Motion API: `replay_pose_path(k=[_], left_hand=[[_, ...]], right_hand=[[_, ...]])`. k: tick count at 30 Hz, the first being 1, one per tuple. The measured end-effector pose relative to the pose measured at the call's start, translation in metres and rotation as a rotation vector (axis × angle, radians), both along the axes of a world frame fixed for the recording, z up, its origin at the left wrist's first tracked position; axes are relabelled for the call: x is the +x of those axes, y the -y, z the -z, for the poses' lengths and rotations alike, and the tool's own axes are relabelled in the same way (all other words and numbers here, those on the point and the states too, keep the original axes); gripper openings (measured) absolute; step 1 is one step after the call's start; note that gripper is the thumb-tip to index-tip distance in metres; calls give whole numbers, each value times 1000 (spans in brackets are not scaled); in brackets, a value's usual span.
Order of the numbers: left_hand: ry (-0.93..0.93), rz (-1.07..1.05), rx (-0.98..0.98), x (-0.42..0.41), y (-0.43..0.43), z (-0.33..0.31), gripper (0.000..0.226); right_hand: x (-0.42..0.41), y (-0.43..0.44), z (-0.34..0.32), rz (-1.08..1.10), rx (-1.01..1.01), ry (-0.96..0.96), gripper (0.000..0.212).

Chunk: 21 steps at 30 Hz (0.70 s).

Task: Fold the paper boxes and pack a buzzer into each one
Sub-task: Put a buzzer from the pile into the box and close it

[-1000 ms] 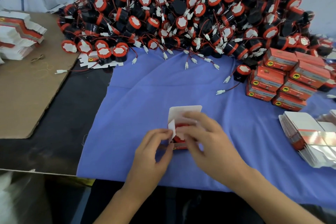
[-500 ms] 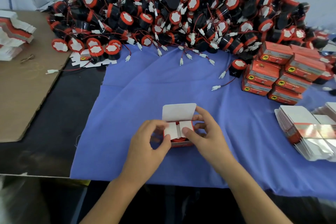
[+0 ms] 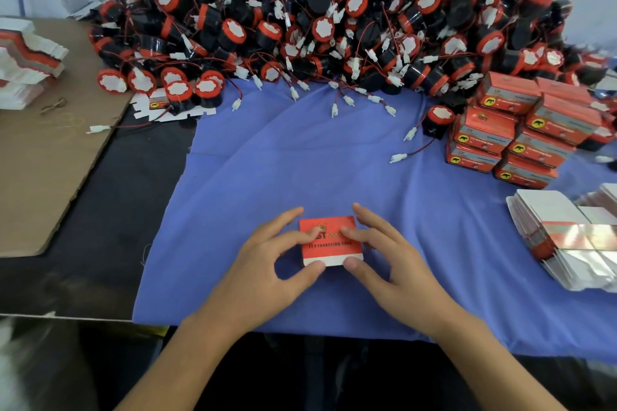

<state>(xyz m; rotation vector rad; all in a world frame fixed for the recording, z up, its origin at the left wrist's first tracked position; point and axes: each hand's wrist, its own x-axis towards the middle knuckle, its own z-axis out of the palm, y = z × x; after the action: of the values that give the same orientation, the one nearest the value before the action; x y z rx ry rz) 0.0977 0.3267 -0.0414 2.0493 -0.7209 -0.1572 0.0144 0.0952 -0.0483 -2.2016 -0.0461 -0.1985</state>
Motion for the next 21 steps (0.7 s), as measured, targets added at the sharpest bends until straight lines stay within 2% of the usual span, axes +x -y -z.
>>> replay_pose_path(k=[3, 7, 10, 12, 15, 18, 21], left_hand=[[13, 24, 58, 7, 0, -7, 44], [47, 99, 95, 14, 0, -18, 54], [67, 57, 44, 16, 2, -18, 38], [61, 16, 60, 15, 3, -15, 36], [83, 17, 162, 11, 3, -12, 40], [195, 59, 236, 3, 1, -11, 48], [350, -9, 255, -9, 2, -5, 43]], right_hand=[[4, 1, -3, -28, -83, 40, 40], [10, -1, -9, -34, -119, 74, 61], [14, -5, -8, 31, -152, 158, 46], [15, -7, -7, 76, -183, 216, 34], [12, -6, -5, 64, -210, 186, 33], [4, -6, -4, 3, -215, 121, 39], [-1, -11, -3, 21, -277, 127, 41]])
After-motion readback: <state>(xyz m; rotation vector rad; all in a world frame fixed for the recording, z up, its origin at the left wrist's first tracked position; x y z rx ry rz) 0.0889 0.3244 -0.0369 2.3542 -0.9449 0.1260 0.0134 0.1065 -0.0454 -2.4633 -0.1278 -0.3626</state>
